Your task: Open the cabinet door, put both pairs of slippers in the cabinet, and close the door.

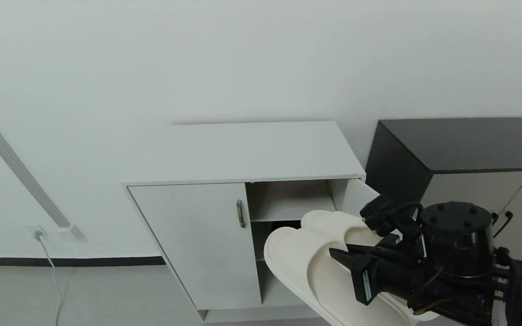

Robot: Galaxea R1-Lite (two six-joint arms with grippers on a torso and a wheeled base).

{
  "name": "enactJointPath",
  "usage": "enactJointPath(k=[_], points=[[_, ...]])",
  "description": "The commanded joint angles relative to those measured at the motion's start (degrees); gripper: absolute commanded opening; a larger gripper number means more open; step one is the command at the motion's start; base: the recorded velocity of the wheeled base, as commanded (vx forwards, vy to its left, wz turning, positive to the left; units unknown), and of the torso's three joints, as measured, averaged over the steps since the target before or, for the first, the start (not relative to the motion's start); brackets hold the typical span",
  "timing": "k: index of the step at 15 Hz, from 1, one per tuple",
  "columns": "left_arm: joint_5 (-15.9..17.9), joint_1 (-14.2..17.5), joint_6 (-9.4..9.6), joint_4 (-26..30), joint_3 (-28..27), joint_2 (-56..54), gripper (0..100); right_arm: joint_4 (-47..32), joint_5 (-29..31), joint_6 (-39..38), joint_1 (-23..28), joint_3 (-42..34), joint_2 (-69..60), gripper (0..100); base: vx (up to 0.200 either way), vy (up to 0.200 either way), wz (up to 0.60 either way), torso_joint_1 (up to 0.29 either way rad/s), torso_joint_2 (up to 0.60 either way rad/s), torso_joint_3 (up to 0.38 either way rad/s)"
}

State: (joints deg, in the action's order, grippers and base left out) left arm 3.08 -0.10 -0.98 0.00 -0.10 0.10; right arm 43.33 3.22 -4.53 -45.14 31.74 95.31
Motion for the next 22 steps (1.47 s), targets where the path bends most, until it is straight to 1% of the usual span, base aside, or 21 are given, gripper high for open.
enactJointPath(k=[1, 13, 22], points=[[-0.01, 0.01, 0.01, 0.0, 0.01, -0.01, 0, 0.0, 0.03, 0.05, -0.03, -0.02, 0.14, 0, 0.0, 0.0, 0.0, -0.232, 0.55, 0.31], [-0.1, 0.01, 0.01, 0.0, 0.01, -0.01, 0, 1.94, -0.05, 0.05, -0.56, -0.72, 2.08, 0, 0.0, 0.0, 0.0, -0.202, 0.52, 0.318], [-0.1, 0.01, -0.08, 0.0, 0.01, -0.01, 0, 2.03, -0.05, 0.05, -1.0, -0.81, 2.16, 0, 0.0, 0.0, 0.0, -0.127, 0.47, 0.341]])
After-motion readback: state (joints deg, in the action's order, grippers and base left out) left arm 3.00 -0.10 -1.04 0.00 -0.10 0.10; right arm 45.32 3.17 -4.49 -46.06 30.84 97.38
